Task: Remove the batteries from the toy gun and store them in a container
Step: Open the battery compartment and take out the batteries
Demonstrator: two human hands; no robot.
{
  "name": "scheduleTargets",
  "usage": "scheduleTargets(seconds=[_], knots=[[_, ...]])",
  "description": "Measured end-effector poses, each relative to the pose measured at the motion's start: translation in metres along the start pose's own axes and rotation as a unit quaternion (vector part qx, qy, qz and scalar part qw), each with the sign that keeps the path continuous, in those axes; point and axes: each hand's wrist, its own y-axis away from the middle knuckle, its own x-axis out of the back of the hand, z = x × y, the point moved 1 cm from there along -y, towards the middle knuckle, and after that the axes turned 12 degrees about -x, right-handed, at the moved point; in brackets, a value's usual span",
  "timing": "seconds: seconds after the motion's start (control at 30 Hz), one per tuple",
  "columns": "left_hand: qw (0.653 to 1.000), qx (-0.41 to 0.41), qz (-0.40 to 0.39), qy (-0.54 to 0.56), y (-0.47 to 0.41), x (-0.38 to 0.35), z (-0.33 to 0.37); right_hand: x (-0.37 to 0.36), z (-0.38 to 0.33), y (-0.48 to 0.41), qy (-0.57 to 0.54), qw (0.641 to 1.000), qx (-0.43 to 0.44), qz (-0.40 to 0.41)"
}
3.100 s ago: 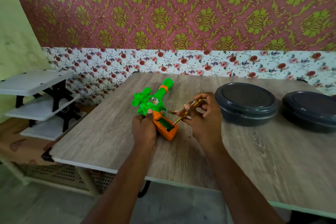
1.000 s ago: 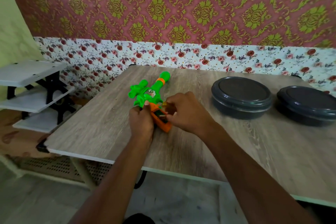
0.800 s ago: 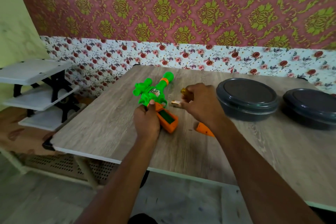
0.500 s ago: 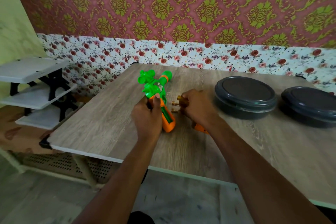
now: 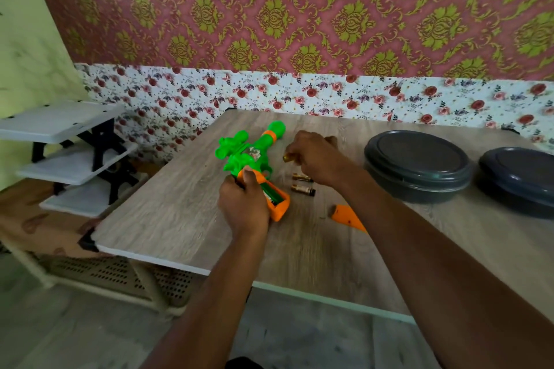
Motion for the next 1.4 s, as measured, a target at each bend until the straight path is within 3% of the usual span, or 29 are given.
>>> scheduleTargets(seconds=[0.2, 0.63, 0.83, 1.03, 1.2, 1.4], knots=[[0.998, 0.065, 0.011, 0.005, -0.005, -0.002, -0.004, -0.028, -0.011, -0.044, 0.021, 0.997, -0.011, -0.079], [0.986, 0.129, 0.006, 0.101, -0.011, -0.006, -0.012, -0.048, -0.008, -0.072, -0.041, 0.995, -0.019, -0.093], [0.980, 0.149, 0.003, 0.130, -0.008, -0.003, -0.004, -0.029, -0.011, -0.046, -0.062, 0.998, 0.013, -0.031], [0.945, 0.199, 0.013, 0.258, -0.008, 0.000, -0.003, -0.017, -0.026, 0.017, -0.234, 0.964, -0.033, 0.117], [0.901, 0.247, 0.026, 0.356, -0.002, 0.008, 0.005, -0.024, -0.048, 0.061, -0.293, 0.945, -0.097, 0.108], [0.898, 0.200, -0.046, 0.388, 0.004, 0.027, 0.011, -0.029, -0.066, 0.082, -0.312, 0.931, -0.174, 0.072]])
